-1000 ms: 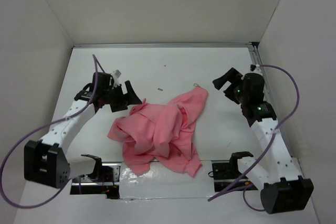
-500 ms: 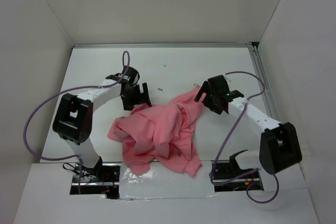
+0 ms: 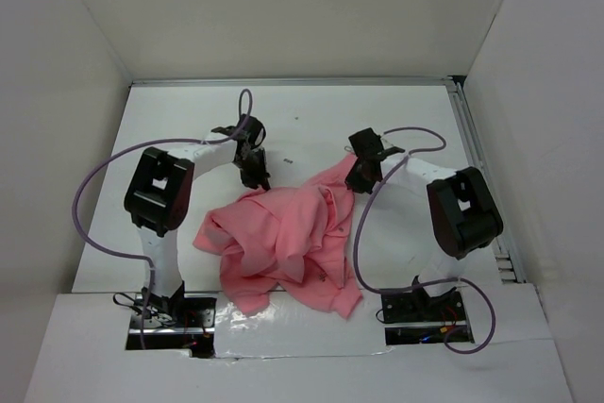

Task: Zip up the jacket

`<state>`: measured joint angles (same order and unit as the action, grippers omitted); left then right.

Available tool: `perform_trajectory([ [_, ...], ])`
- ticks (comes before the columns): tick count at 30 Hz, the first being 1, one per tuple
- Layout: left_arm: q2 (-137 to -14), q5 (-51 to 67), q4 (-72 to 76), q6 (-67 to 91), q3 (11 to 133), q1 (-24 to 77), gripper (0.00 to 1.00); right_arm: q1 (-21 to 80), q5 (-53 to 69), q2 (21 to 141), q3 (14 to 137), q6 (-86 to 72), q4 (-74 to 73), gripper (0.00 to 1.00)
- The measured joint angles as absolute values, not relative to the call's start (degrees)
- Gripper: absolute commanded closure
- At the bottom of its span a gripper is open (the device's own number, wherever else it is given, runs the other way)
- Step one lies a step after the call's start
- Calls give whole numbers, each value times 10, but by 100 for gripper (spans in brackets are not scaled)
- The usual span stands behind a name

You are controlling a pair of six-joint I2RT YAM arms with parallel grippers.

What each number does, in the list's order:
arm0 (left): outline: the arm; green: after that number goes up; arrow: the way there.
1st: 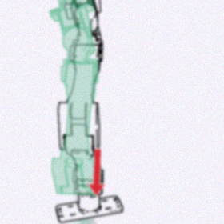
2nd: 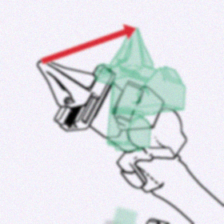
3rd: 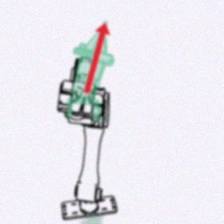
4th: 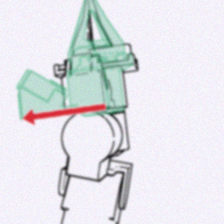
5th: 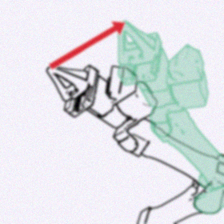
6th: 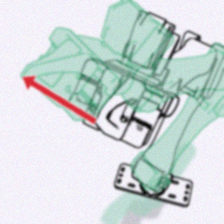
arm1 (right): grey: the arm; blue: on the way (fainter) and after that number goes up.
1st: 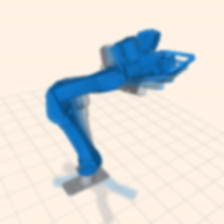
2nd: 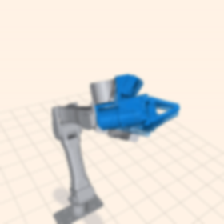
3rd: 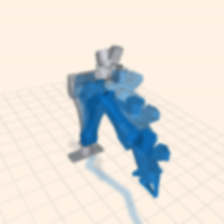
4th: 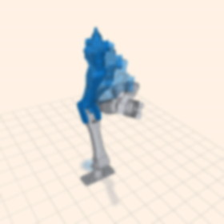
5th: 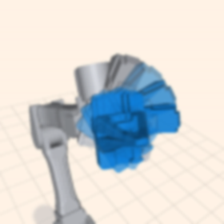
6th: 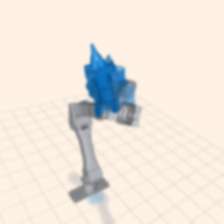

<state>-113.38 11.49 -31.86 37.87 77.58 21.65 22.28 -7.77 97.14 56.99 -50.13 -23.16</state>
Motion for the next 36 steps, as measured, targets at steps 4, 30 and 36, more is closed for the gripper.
perform_trajectory([
  [4,-1124,118,-314,362,777,219,100,233,-97,960,587,-498,-238,100],
  [30,-697,98,-251,226,1022,268,100,313,-290,560,978,-206,-280,100],
  [36,-623,17,-251,284,733,237,100,258,-322,474,694,-299,-288,86],
])
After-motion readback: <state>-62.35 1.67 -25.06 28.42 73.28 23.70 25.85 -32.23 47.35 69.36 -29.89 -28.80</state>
